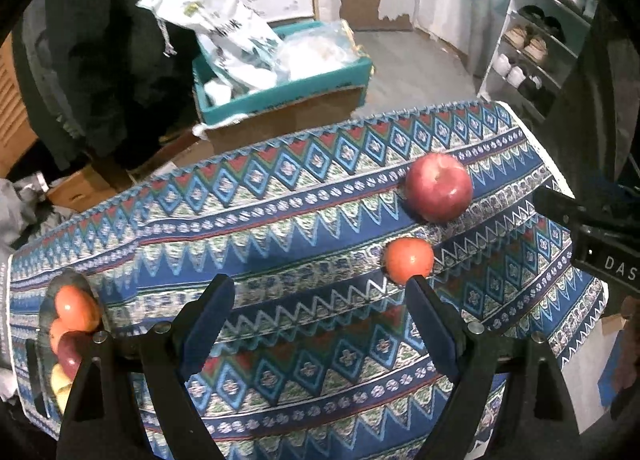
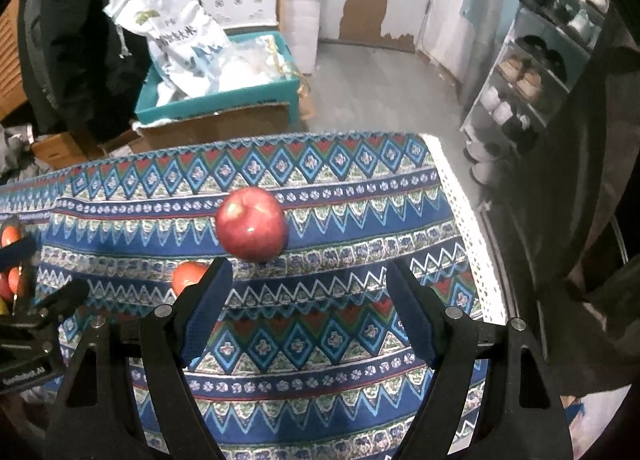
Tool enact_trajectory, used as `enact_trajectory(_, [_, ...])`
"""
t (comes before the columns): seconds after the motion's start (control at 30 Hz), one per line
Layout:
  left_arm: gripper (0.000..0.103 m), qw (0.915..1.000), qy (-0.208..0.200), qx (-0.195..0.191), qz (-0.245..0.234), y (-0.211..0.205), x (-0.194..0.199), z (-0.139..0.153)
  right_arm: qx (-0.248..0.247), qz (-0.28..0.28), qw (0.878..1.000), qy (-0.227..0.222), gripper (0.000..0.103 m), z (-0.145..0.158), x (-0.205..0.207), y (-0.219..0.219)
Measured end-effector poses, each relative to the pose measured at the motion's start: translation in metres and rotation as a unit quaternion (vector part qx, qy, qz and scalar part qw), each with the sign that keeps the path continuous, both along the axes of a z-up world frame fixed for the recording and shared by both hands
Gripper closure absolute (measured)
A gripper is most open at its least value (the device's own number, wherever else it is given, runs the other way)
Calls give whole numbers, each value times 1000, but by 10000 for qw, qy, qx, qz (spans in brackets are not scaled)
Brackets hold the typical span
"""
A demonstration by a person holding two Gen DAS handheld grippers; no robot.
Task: Organize fruits
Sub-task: 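Lower the left tool over the small orange while the right tool approaches the red apple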
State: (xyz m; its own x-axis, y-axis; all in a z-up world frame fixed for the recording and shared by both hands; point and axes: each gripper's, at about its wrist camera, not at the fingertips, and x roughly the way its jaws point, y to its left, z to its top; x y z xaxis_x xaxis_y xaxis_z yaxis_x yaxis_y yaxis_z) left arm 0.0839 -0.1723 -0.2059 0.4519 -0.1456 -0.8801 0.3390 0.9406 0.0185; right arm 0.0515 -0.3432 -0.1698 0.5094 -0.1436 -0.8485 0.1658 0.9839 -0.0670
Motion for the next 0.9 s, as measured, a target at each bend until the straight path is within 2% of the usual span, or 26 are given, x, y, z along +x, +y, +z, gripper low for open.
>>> enact_trajectory(0.5, [15, 9983, 462, 53, -364, -50, 19, -55, 225, -295, 9975, 607, 25, -61, 20, -30])
enact_trajectory(0.83, [15, 9961, 696, 77, -530, -73, 26, -83, 347, -555, 9953, 718, 25, -71, 22, -45])
enact_trajectory(0.9, [18, 9960, 731, 33, -517, -74, 28, -86, 367, -563, 9951, 726, 25, -72, 22, -46])
